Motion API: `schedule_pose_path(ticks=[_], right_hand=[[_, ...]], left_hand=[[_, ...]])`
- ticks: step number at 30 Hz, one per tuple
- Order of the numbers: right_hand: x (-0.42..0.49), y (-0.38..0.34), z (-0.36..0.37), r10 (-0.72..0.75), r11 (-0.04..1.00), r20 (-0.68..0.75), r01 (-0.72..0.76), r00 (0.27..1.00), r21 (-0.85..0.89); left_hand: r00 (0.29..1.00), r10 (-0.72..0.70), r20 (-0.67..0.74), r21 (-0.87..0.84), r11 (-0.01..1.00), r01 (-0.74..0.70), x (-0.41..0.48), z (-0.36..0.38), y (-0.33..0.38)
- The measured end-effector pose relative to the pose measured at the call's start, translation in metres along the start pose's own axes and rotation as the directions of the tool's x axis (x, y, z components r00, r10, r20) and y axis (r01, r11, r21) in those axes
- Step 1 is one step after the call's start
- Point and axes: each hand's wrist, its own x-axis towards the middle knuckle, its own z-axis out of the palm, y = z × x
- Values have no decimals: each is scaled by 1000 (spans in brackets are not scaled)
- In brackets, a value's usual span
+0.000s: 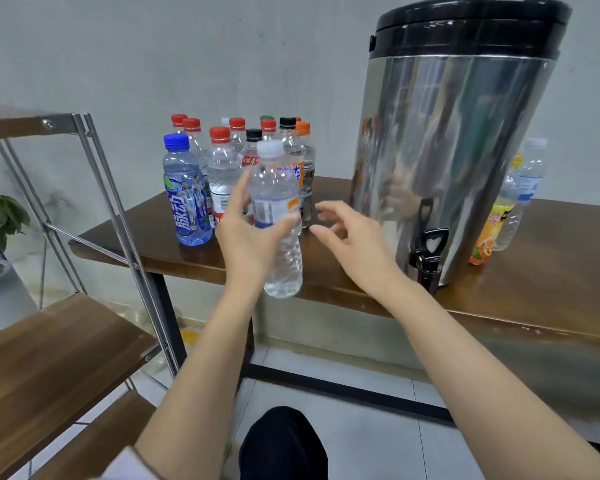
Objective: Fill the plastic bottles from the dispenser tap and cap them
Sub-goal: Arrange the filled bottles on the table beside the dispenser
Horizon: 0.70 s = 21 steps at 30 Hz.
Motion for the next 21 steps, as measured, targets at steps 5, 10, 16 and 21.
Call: schedule_pose_path(ticks=[5,10,16,21], right_hand=[[4,26,26,81,993,76,-73,994,-93],[2,50,47,89,940,159,-30,983,-340],[6,74,74,-7,891,190,93,982,-444],[8,83,81,-73,878,115,118,991,-463]], left_hand=[[998,44,-40,77,996,-41,39,23,-30],[995,84,-50,124,989,-77,50,37,-57],[995,91,39,430,897,-98,20,34,-83],[983,162,81,603,778,-178,13,30,-106]])
